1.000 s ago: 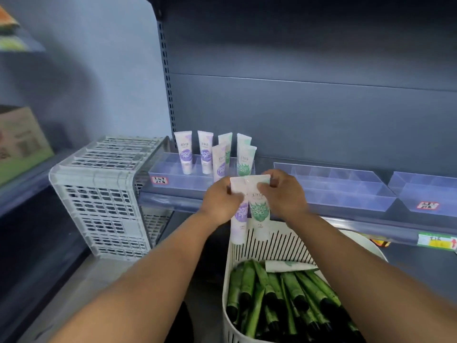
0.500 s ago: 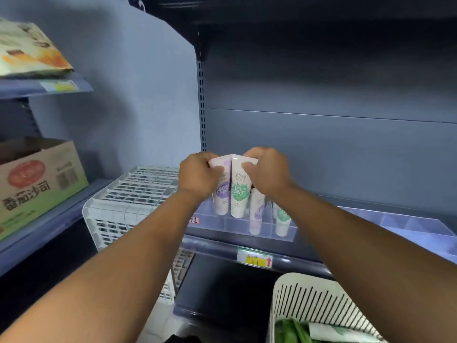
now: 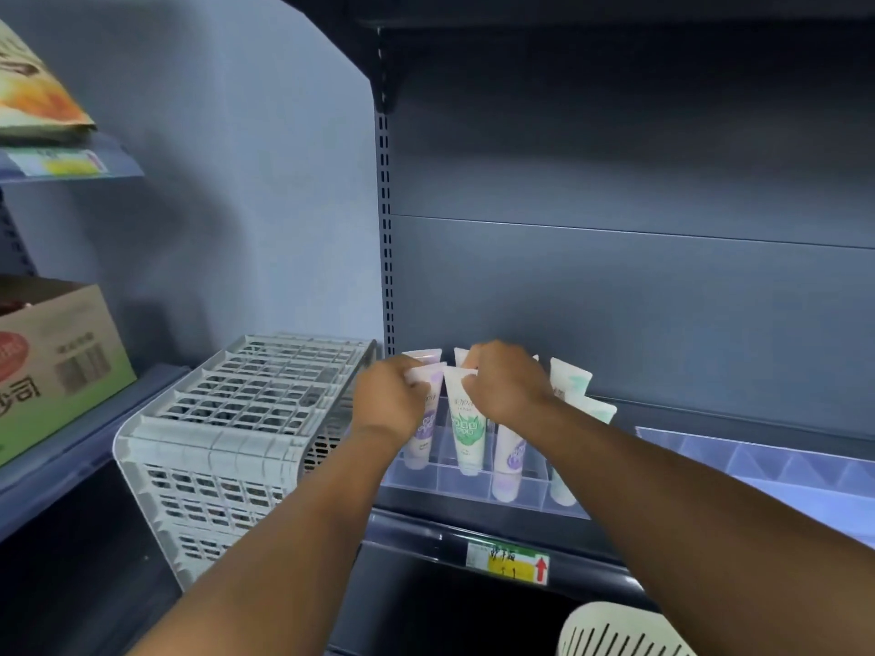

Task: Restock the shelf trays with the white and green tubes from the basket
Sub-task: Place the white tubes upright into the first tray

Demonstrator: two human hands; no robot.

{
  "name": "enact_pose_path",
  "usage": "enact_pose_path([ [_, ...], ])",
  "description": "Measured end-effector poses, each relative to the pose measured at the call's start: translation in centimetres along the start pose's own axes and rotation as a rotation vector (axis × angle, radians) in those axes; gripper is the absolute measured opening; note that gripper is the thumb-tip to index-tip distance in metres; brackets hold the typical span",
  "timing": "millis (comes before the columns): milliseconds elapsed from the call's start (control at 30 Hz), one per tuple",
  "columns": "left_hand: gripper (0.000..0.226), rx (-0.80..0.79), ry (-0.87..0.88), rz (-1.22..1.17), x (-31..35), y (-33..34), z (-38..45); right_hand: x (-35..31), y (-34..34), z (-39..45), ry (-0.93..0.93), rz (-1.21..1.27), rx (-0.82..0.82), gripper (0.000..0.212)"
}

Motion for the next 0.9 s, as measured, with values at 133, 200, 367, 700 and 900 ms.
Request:
enact_pose_path([
  [133, 0.032, -0.034, -0.009, 0.047, -1.1, 1.0, 0.0, 0.6, 1.5, 0.2, 0.010, -0.019, -0.043, 0.014],
  [200, 0.034, -0.041, -0.001, 0.070, -1.2, 1.1, 0.0, 0.8, 1.7, 0.3, 0.018, -0.023, -0.042, 0.013],
  [367, 0.036, -0.083, 0.028, 0.168, -0.6, 0.9, -0.3, 0.8, 1.5, 0.1, 0.005, -0.019, -0.044, 0.019],
  [700, 0.058, -0.129, 0.250, 0.443, 3.7, -0.8, -3.7, 0.4, -1.4, -4.5, -0.086, -0.002, -0.057, 0.047],
  [900, 0.062, -0.198, 0.326, 0.411, 5.5, 0.5, -8.1, 2.2, -4.1, -10.4, -0.084, 0.020, -0.054, 0.050],
])
Point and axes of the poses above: each hand's wrist, its own z-axis towards the middle knuckle, its own y-axis out of the palm, x = y × z, the point moved 6 cm from there along z, towards the middle knuckle, and after that the axes turned 2 degrees about -y, right-handed, at the moved point
